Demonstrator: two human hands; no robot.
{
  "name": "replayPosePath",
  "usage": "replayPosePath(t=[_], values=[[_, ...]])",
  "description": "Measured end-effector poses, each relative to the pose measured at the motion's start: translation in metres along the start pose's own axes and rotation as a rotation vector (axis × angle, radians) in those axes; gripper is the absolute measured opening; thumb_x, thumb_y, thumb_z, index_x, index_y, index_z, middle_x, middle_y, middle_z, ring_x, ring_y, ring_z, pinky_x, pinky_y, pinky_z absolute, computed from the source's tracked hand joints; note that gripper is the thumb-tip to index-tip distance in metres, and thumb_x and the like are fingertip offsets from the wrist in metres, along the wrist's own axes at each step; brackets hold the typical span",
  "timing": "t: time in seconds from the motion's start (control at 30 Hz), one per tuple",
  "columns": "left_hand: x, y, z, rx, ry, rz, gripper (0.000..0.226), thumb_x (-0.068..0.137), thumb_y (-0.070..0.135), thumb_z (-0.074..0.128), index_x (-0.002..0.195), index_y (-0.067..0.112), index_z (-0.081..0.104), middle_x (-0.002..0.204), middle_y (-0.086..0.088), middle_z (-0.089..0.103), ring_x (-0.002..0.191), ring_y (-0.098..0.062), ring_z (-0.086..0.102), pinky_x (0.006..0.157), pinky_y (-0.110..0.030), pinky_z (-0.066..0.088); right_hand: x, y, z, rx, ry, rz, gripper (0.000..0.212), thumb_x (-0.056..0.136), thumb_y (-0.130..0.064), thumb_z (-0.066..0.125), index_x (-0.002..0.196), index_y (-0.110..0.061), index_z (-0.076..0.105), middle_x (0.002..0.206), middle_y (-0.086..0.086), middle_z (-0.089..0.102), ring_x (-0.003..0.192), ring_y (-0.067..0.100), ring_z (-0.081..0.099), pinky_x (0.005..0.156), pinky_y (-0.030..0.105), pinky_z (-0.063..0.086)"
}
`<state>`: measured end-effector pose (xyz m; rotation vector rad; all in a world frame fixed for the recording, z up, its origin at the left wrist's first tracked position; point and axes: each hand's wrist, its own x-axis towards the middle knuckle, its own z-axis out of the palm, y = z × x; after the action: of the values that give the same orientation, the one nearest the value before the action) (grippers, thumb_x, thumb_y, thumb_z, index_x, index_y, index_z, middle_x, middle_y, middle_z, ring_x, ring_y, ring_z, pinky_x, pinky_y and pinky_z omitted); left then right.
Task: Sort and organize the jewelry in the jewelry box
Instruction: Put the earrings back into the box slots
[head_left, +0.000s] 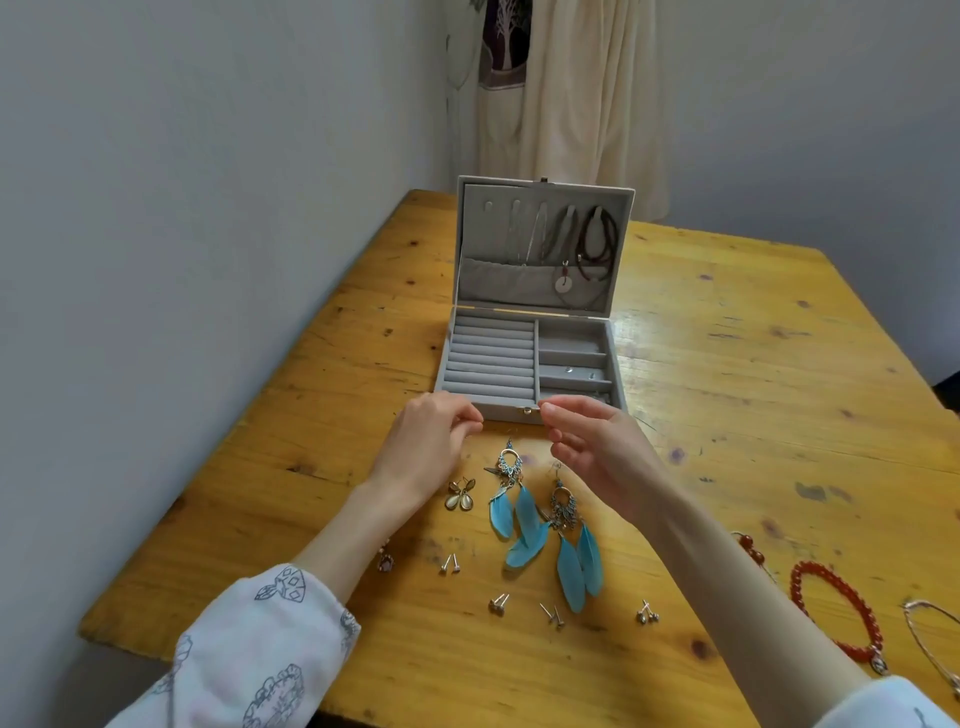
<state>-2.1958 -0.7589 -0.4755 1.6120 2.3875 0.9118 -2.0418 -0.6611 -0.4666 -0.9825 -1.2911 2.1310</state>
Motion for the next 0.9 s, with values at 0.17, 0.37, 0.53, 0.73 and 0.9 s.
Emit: replayPosePath(t=[0.17,0.37,0.53,0.73,0.9], values=[[0.011,0.002,-0.019,-0.346,-0.002,-0.138,0.000,0.086,0.020,0.062,0.086,0.020,0.063,0.074,0.007,0.064,0.067,-0.004,0.061,0.063,-0.017,0.049,0.012,-0.015,0.007,-0.134,0.035,-0.064,0.009,0.080,-0.007,0.067,0.089,-0.008,0.067,0.076,0.004,0.059,0.065,0.012,0.050,0.061,0.018,0.043],[0.044,-0.005,-0.030,-0.330,0.062,-0.162,0.012,0.082,0.028,0.065,0.084,0.016,0.061,0.065,0.007,0.058,0.055,-0.002,0.053,0.052,-0.007,0.042,0.041,-0.031,0.014,-0.297,0.063,-0.139,0.013,0.082,-0.009,0.067,0.094,-0.011,0.068,0.090,0.007,0.068,0.080,0.014,0.065,0.067,0.017,0.054],[0.080,-0.011,-0.024,-0.251,0.075,-0.138,0.013,0.083,0.027,0.064,0.087,0.014,0.068,0.067,0.006,0.060,0.062,-0.004,0.055,0.057,-0.010,0.044,0.075,-0.043,0.012,-0.241,0.077,-0.098,0.023,0.085,-0.004,0.062,0.107,-0.003,0.064,0.102,0.011,0.067,0.088,0.018,0.069,0.081,0.026,0.056],[0.123,0.003,0.003,-0.197,0.049,-0.049,0.016,0.082,0.027,0.067,0.089,0.014,0.062,0.072,0.004,0.057,0.064,-0.008,0.054,0.059,-0.019,0.043,0.121,-0.055,0.008,-0.533,0.236,-0.198,0.015,0.085,-0.008,0.063,0.100,-0.007,0.065,0.074,0.007,0.067,0.060,0.011,0.063,0.064,0.027,0.058],[0.152,0.001,0.024,-0.070,-0.030,-0.064,0.022,0.081,0.032,0.067,0.088,0.011,0.066,0.081,-0.007,0.064,0.077,-0.019,0.057,0.066,-0.031,0.044,0.148,-0.055,0.005,-0.867,0.327,-0.347,0.006,0.078,-0.018,0.069,0.083,-0.014,0.071,0.070,-0.005,0.065,0.064,0.001,0.057,0.062,0.016,0.040]])
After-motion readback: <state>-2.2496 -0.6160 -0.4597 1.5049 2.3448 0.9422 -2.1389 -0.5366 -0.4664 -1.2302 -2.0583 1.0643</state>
